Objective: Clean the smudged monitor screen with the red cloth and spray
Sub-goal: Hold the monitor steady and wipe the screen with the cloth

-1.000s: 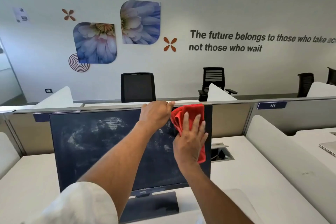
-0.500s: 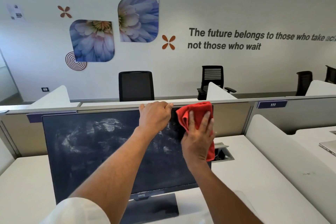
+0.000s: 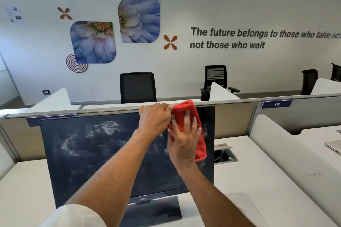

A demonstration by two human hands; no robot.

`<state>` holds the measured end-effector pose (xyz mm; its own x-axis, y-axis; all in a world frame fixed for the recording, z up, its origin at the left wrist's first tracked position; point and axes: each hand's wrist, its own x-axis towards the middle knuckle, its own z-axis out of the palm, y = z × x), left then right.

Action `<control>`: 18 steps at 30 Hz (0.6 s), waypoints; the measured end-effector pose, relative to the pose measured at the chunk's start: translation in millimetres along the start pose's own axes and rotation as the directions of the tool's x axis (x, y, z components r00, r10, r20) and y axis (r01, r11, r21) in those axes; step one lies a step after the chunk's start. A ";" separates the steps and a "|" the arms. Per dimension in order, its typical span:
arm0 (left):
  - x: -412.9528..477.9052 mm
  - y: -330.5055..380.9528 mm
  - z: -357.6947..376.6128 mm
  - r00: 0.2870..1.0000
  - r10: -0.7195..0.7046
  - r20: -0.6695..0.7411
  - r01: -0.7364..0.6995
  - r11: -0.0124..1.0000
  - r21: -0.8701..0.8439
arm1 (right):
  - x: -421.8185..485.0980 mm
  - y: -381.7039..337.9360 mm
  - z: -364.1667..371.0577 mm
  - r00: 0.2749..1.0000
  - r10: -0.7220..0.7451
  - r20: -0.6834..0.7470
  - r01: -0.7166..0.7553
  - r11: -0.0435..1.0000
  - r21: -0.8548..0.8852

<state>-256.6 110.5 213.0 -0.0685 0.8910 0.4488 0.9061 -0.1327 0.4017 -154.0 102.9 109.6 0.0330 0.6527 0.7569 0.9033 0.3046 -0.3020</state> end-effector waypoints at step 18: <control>-4.2 -2.0 0.9 1.000 -0.005 -0.008 0.005 0.997 -0.082 | -1.2 50.7 -10.9 0.960 0.280 0.028 -0.280 0.960 -0.020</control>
<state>-257.7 107.4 209.6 -0.0768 0.8882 0.4530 0.8682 -0.1638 0.4683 -103.6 110.0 99.7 0.2727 0.7312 0.6252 0.8665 0.0958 -0.4899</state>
